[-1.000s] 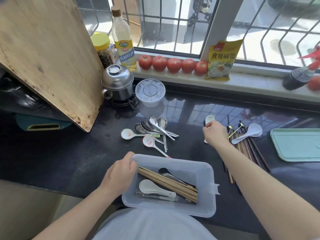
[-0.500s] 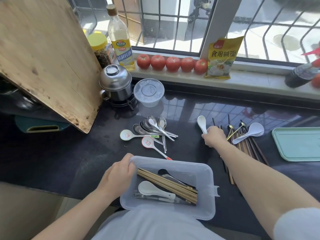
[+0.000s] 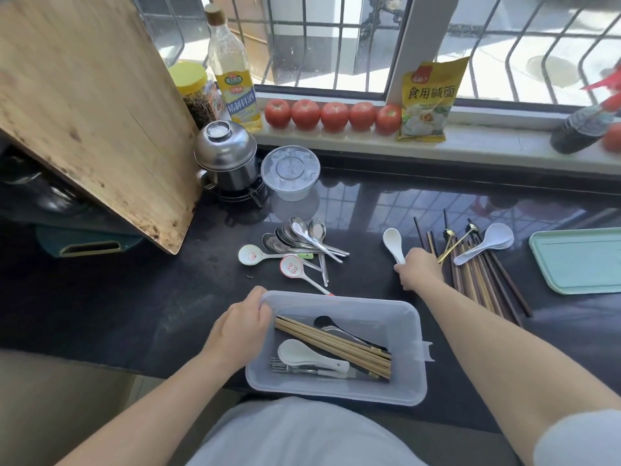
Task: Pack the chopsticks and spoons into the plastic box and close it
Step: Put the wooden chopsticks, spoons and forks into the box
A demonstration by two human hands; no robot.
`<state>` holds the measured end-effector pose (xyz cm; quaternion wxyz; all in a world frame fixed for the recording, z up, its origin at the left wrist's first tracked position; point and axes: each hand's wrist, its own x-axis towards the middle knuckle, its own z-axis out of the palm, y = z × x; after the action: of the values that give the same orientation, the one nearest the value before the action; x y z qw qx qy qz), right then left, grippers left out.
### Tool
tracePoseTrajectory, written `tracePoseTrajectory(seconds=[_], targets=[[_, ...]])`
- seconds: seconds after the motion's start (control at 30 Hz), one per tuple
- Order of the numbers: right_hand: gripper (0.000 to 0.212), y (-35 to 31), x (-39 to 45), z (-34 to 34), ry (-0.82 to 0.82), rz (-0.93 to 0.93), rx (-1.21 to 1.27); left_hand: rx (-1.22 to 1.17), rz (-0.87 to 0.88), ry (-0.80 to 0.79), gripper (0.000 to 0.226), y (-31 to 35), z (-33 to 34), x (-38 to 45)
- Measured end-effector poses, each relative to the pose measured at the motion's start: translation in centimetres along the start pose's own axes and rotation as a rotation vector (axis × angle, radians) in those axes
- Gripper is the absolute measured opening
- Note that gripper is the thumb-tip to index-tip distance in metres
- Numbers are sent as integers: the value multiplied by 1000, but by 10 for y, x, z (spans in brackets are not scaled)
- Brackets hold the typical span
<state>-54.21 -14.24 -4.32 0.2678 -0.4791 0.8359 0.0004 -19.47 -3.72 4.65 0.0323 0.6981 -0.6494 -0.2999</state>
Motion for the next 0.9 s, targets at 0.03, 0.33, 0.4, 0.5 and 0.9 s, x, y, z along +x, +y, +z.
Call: tracePoseTrajectory(seconds=[0.03,0.33,0.4,0.5,0.9], targets=[[20,1,3,1,10,7,22,2,-1,-3,13,-1,1,0],[20,-18,-49,-52,151,-168,208,-57,-17,10,14,-5,3,1],[18,-42,-93,-81,48,-366,427,-66,-13,1,14,-3,1,0],[13,-67,-162,-86,-349,-685,194,-82,-15,-7,15,-1,-2,-3],[15,-69,-188,38,-443,-799,-540,-100,-27,3,16,0,-3,-5]])
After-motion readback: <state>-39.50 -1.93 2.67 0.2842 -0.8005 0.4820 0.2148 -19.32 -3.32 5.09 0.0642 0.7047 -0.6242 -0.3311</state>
